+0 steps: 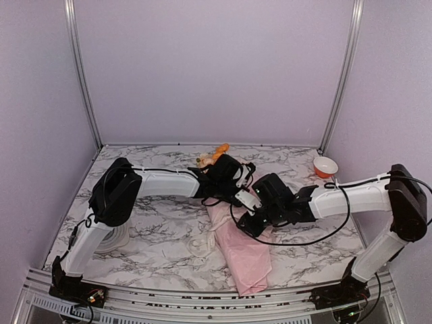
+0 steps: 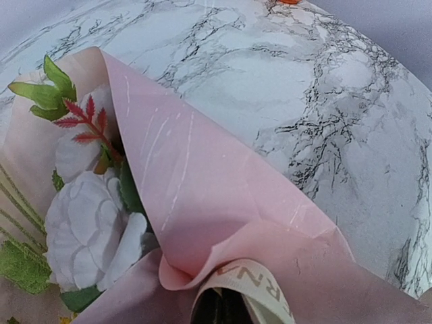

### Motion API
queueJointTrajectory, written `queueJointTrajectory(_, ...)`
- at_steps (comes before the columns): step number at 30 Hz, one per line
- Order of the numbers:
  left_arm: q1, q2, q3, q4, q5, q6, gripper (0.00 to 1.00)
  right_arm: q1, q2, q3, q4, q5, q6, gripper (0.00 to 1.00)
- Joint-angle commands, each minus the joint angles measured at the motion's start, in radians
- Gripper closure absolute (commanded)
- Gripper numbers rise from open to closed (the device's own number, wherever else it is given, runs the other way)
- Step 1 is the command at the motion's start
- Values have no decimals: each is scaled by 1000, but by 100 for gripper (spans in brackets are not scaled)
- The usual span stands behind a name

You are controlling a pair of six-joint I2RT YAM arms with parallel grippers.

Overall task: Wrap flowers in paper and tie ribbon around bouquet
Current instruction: Adjust the right side of the ribbon on the folded bouquet, then place the left side of the ribbon on the folded bouquet.

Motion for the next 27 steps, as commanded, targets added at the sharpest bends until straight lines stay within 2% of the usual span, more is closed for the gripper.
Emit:
queueJointTrajectory(1,28,-51,-25,-87,-4,10,100,-16,5,-43,99,-107,47,82)
queueJointTrajectory(8,50,-138,-20,5,42,-25,100,-107,31,-92,184,-264,78,84)
queueJointTrajectory(15,43,-231,-65,84,71,-32,100,-125,61,-92,189,-291,76,85)
queueJointTrajectory(22,1,-395,-174,208,55,0,100,-173,75,-108,227,-368,100,85)
queueJointTrajectory(27,-66,-462,-220,213,84,77,100,-196,89,-101,231,-390,104,85)
